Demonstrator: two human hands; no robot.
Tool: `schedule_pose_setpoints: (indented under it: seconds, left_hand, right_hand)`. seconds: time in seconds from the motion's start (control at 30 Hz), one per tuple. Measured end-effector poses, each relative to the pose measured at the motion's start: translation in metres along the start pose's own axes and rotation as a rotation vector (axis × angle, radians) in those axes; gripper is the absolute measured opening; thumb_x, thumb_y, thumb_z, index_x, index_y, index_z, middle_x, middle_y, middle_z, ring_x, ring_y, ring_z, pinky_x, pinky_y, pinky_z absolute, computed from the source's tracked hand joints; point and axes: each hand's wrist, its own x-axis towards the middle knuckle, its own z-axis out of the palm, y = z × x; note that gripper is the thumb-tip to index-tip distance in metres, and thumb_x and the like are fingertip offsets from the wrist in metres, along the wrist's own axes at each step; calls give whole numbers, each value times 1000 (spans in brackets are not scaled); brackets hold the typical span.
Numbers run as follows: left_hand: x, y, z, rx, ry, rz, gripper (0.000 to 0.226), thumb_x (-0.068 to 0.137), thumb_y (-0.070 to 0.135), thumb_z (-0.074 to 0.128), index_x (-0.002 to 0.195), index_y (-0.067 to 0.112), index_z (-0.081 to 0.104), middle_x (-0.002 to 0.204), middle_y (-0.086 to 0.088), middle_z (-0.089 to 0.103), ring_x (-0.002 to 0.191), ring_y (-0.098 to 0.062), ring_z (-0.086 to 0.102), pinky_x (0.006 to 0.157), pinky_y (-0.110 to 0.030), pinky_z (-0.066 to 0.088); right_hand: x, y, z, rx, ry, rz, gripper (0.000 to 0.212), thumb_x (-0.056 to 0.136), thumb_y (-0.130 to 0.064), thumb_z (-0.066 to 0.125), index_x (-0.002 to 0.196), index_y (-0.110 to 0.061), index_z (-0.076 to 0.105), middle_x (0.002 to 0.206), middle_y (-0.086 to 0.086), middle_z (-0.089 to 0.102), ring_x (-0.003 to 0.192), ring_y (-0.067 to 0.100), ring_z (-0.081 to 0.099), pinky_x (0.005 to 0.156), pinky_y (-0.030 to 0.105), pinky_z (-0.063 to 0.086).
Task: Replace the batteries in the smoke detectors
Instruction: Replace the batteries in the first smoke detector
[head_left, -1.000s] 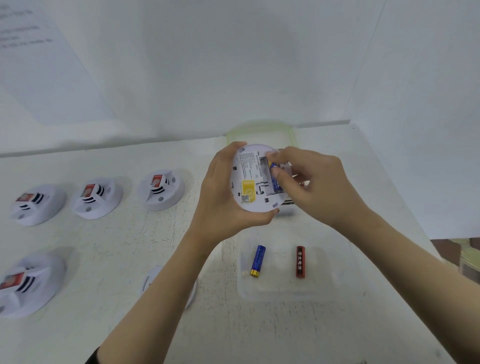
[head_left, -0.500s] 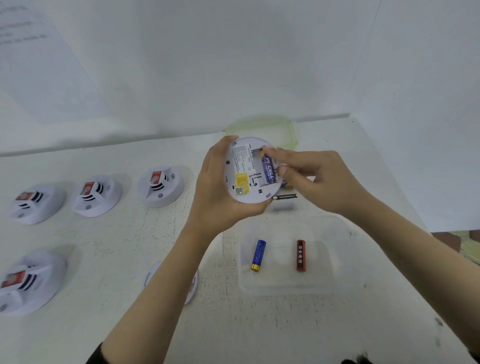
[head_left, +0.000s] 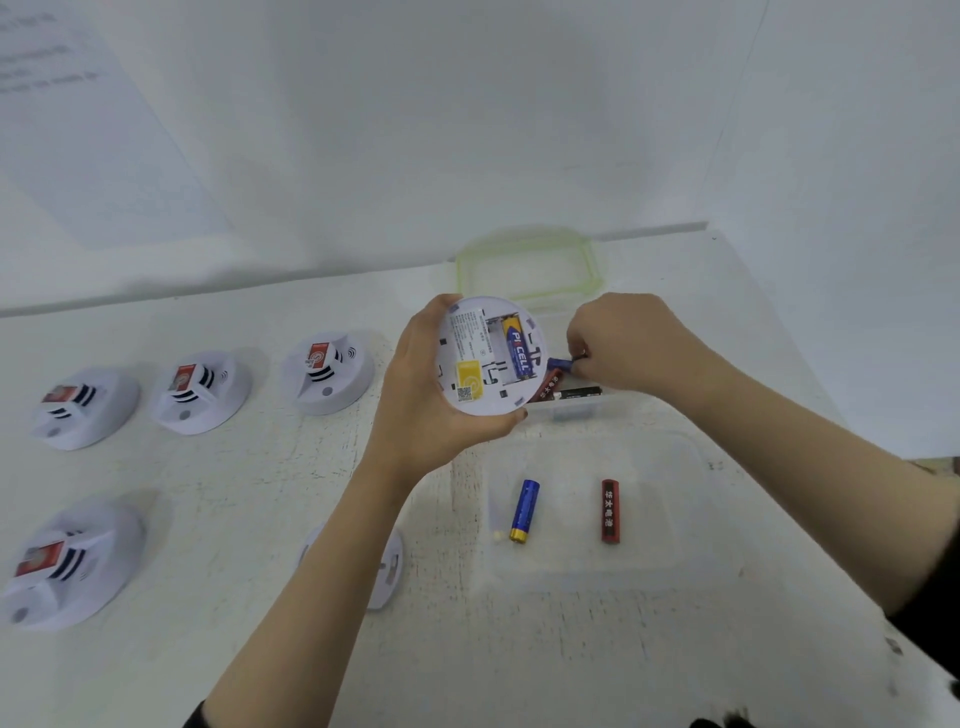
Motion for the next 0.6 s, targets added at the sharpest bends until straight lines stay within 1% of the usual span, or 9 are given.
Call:
schedule_pose_setpoints:
  seconds: [0.1,0.17,0.27,0.33,0.4,0.47,0.53,0.57,0.6]
  left_hand:
    - [-2,-1,-1,15,11,-3,97,52,51,78,134,22,36,122,27,39,114,16,38,91,0,32]
    - [-3,-2,-2,18,18,-8,97,52,51,77,135,20,36,122,27,39,113,17,38,92,1,32]
    - [-4,-1,-1,20,26,-15,97,52,51,78,135,18,37,121,21,42,113,17,38,92,1,32]
    - [-5,-1,-1,21,27,-22,99,52,50,78,136,15,38,122,14,44,114,17,38,92,1,32]
    - [-6,0,-2,27,29,-25,100,52,51,78,136,14,38,124,9,45,114,17,38,92,1,32]
    - [-8,1,-2,23,32,-32,101,52,51,78,136,13,38,124,7,45,114,17,38,91,1,32]
    - [-12,3,-3,17,39,-35,101,51,52,77,136,13,37,124,7,44,114,18,38,91,1,31]
    - [-14,4,-4,15,40,-36,102,51,53,77,136,14,37,124,8,44,114,18,38,92,0,32]
    - [-17,6,-5,16,42,-34,101,51,53,77,136,16,37,123,10,45,113,17,39,92,-1,33]
  right_hand:
    - [3,-7,0,-82,-20,-22,15,86,-30,60,83,-15,62,69,-2,46,69,22,48,57,25,31]
    - [3,-11,1,-138,-14,-7,15,85,-26,61,77,-16,55,60,-3,37,64,22,46,52,23,27]
    - [3,-9,5,-94,-10,25,21,88,-28,58,75,-15,49,61,-1,39,64,23,45,55,25,30]
    - [0,-5,3,48,15,56,25,90,-36,55,80,-14,56,72,0,53,71,22,50,62,27,34]
    - [-6,0,0,311,87,110,20,87,-33,56,85,-17,67,83,-3,64,76,17,55,64,26,39]
    - [-19,0,-3,583,228,122,13,83,-24,58,85,-20,70,80,-10,66,68,11,56,64,26,46]
    - [-37,-6,-5,805,403,120,8,82,-18,63,87,-21,68,74,-14,63,63,10,56,59,13,44]
    - [-47,-11,-5,900,478,116,10,81,-15,66,89,-21,66,74,-13,63,64,10,56,57,10,42]
    - [-57,-16,-5,978,538,102,14,80,-12,68,91,-20,63,75,-12,63,65,10,56,57,11,42]
